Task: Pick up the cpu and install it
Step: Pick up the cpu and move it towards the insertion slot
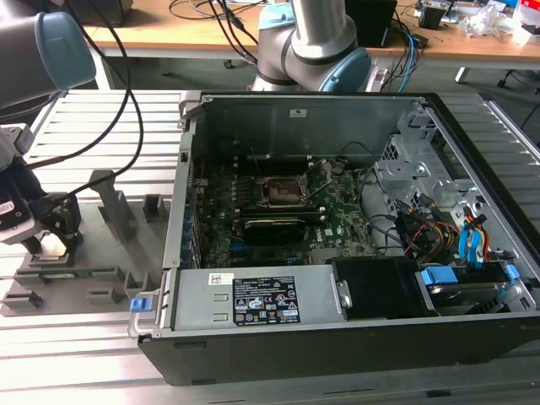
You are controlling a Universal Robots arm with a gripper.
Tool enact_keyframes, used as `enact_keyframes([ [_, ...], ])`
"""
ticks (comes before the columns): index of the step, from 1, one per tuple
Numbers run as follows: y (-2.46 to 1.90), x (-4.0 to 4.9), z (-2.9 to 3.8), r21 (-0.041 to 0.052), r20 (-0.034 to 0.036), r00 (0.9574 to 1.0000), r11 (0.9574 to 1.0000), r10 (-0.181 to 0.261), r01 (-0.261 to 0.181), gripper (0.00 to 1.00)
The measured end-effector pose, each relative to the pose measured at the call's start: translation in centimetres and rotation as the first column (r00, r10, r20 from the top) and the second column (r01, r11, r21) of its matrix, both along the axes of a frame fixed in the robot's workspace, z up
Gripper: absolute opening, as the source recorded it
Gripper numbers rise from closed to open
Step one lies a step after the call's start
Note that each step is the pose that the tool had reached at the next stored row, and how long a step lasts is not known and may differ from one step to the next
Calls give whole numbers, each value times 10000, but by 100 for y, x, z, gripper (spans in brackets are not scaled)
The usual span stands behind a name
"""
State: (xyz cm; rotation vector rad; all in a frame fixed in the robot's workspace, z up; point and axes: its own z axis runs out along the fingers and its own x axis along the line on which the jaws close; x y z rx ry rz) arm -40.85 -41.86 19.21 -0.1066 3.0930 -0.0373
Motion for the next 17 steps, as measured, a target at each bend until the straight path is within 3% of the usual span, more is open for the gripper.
enact_keyframes([
  [17, 0, 0, -39, 8, -1, 10000, 10000, 0, 0, 59],
])
